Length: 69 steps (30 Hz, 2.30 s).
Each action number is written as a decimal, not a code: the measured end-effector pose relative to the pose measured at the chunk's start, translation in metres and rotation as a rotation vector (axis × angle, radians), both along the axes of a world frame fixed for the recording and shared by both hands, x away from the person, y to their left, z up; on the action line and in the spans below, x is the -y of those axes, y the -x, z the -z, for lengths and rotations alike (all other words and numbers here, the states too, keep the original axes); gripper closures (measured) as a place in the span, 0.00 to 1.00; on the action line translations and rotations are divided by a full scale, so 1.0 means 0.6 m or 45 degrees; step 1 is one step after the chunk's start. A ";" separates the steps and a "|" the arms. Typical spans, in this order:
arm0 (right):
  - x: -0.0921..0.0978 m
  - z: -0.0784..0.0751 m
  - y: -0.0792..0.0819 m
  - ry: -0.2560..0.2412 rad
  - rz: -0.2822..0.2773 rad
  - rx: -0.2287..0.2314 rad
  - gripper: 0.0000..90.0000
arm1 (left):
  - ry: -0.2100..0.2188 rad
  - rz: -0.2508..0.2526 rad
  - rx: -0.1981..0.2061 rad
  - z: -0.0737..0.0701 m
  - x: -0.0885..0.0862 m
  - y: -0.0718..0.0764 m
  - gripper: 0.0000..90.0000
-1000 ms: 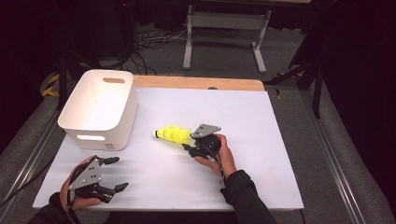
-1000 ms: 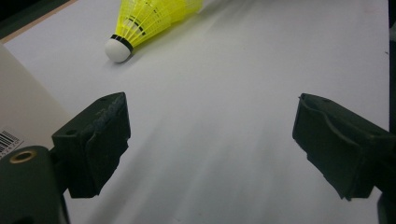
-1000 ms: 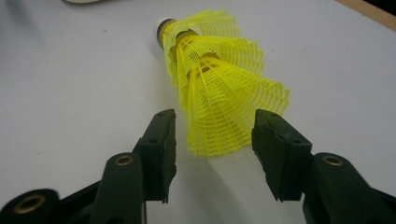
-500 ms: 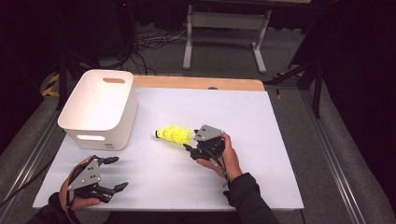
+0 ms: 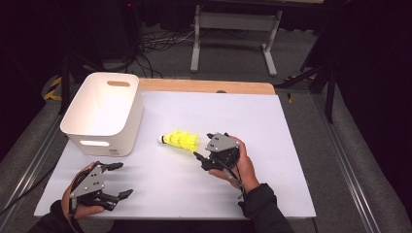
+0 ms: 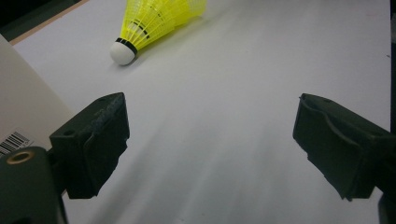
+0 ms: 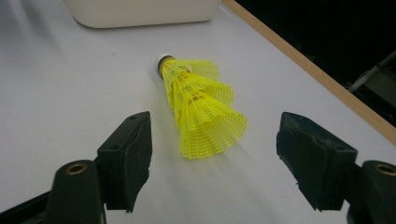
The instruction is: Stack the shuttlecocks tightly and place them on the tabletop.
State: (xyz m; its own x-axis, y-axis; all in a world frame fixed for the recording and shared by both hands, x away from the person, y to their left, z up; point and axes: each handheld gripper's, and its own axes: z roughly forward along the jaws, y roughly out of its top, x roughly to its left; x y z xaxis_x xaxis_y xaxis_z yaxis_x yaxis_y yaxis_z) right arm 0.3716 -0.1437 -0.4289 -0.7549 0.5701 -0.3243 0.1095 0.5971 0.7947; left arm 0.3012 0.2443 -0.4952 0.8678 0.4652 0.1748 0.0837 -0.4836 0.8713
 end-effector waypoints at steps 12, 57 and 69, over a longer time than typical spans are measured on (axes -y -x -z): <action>0.010 0.001 0.024 0.030 0.008 0.052 0.24 | -0.001 0.002 0.001 -0.001 0.000 0.000 0.13; 0.120 0.063 0.083 0.000 0.096 0.049 0.18 | -0.003 -0.008 0.011 0.000 0.003 0.001 0.12; 0.154 0.072 0.089 -0.012 0.143 0.041 0.18 | -0.003 -0.012 0.011 0.000 0.003 0.001 0.12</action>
